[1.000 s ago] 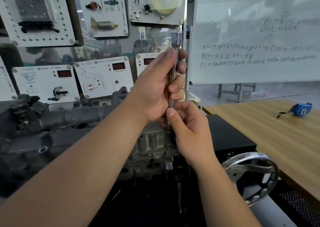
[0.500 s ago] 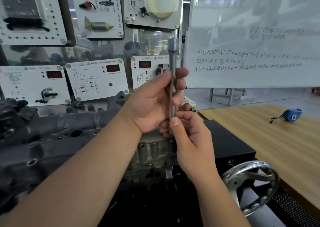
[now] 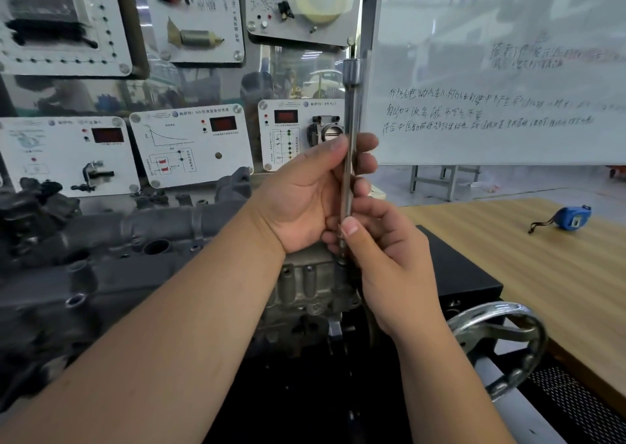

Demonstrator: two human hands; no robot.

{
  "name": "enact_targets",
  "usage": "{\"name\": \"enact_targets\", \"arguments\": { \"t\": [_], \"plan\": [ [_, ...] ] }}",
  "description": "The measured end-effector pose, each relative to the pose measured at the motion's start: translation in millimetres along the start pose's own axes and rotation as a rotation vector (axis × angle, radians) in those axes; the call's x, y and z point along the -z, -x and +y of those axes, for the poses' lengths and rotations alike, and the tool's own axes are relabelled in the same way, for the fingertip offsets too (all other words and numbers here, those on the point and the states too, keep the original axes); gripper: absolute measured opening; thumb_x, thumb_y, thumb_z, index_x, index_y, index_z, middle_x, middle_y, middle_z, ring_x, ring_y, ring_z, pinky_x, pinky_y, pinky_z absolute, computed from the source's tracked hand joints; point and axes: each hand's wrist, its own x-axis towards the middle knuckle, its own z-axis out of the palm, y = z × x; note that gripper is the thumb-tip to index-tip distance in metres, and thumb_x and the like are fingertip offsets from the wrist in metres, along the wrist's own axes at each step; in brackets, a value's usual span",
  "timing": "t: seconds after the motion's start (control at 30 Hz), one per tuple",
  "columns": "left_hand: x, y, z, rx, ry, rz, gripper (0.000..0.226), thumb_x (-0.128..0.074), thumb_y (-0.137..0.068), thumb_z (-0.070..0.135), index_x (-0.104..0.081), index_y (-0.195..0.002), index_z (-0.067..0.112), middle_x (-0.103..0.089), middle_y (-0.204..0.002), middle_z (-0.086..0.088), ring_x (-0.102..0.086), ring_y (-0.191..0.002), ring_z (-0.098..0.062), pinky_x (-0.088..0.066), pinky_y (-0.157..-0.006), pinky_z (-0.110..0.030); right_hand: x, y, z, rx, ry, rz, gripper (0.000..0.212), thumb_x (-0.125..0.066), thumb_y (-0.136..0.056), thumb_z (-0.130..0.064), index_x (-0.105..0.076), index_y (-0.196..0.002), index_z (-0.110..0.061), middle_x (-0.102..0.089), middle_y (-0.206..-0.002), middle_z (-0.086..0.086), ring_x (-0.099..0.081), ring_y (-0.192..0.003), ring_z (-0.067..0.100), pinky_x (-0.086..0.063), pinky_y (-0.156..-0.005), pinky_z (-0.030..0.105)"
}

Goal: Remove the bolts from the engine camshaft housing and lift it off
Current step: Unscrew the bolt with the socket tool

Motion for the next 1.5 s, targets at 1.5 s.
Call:
{"name": "enact_targets", "arguments": {
  "t": [1.5],
  "plan": [
    [-1.4,1.3,-4.5,-0.092,-0.078,0.105,0.029,-0.090,-0.059,0.029,-0.073,-0.078,0.015,-0.068,-0.068,0.000,-0.064,-0.057,-0.012,-0.054,-0.063,-0.028,-4.2,1.2,1.4,0.099,0.280,0.087,0.026,-0.070,-0.084,-0.043,-0.072,-0.103,-0.025,-0.072,-0.083,0.000,-0.070,-0.076,0.025,-0.059,-0.074,0.044]
  ]
}}
